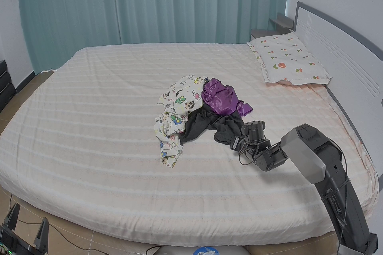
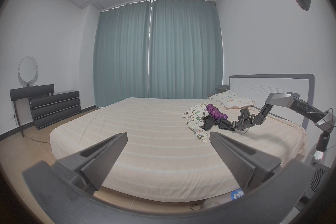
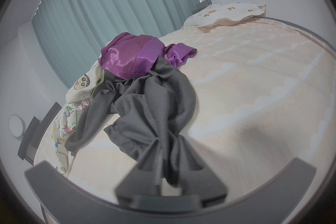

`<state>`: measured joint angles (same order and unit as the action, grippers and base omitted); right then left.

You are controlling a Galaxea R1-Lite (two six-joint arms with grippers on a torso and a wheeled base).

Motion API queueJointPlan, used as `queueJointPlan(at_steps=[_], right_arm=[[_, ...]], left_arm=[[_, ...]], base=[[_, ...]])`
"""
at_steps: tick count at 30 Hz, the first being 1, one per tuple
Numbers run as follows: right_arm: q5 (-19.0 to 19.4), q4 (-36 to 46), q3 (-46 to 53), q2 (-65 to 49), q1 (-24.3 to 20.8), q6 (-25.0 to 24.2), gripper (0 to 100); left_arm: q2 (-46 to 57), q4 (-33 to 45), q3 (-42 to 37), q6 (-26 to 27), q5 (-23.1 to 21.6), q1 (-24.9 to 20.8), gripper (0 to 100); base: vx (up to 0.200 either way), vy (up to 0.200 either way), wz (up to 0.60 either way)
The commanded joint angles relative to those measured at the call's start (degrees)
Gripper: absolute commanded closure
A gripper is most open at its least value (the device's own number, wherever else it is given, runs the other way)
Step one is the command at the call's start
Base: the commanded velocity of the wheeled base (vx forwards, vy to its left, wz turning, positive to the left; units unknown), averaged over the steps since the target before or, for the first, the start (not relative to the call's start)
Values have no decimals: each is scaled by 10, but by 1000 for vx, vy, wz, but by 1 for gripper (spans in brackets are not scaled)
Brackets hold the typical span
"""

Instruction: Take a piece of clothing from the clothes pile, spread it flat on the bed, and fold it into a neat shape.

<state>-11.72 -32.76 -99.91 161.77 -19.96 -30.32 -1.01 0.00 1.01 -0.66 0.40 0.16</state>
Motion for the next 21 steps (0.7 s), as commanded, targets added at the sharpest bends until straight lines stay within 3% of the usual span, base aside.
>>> queueJointPlan(at_steps=[1,7,13,16,21], right_arm=[[7,-9,77,-56,0,-11,100],[33,-82,260,-168,-2,-21,100],[103,-167,499,-320,-2,-24,100],[158,-222,660,-448,-9,-42,100],[226,-244,823,-618,-12,-50,100]], left_arm=[[10,0,-9,0,0,0,0],[10,0,-9,0,0,0,0],[10,0,-9,2,0,0,0],[10,1,-9,7,0,0,0],[10,0,-9,14,1,0,0]], base=[[0,0,0],[0,0,0],[0,0,0],[0,0,0],[0,0,0]])
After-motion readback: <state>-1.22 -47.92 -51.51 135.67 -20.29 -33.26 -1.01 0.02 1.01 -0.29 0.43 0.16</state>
